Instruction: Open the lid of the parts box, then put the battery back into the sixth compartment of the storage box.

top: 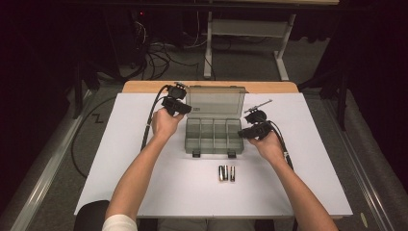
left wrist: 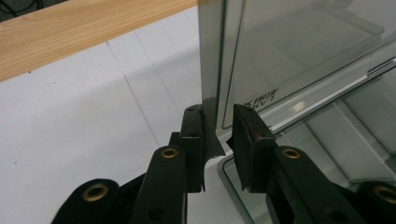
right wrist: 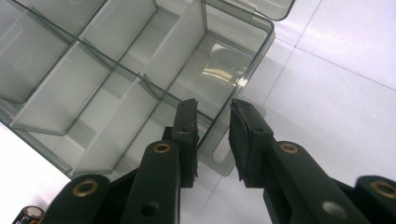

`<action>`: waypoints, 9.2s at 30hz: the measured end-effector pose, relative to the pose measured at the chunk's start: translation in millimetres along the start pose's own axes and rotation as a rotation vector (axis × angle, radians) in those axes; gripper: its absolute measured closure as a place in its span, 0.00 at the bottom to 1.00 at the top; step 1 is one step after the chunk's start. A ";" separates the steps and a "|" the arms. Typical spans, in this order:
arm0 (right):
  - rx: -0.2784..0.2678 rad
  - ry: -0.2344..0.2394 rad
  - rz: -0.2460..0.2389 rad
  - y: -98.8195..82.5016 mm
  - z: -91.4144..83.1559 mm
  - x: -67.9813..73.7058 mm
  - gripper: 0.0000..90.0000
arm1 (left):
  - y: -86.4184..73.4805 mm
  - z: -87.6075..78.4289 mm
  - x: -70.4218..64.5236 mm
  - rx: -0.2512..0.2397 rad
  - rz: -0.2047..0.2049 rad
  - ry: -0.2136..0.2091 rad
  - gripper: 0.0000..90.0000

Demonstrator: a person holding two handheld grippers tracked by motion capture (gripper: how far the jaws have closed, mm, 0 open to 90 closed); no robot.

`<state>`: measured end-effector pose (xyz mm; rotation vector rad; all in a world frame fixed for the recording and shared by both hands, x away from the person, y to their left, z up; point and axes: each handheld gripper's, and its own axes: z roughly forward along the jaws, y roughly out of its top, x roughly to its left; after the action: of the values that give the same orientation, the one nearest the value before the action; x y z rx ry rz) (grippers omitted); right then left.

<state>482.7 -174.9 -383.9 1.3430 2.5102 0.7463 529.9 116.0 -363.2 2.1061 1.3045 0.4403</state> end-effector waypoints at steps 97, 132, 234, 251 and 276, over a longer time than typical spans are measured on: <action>-0.011 0.021 -0.048 -1.6 -13.8 -0.7 0.80 | -13.4 -4.5 2.7 0.077 0.029 -0.074 0.48; -0.177 0.046 -0.011 -27.7 -35.6 -7.6 0.67 | -48.6 -45.3 -7.9 -0.044 0.040 -0.099 0.42; -0.799 -0.025 0.000 -201.4 -90.0 -15.7 0.40 | -201.8 -109.8 -14.9 -0.444 0.052 -0.090 0.37; -0.807 -0.049 -0.012 -198.1 -88.4 -16.1 0.40 | -205.3 -109.7 -11.0 -0.438 0.056 -0.081 0.38; -0.783 -0.030 -0.035 -193.9 -87.7 -9.1 0.44 | -197.0 -109.5 -17.8 -0.409 0.044 -0.106 0.37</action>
<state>313.3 -301.3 -410.1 0.9938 1.8603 1.4693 324.9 199.8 -408.7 1.7910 1.0098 0.5546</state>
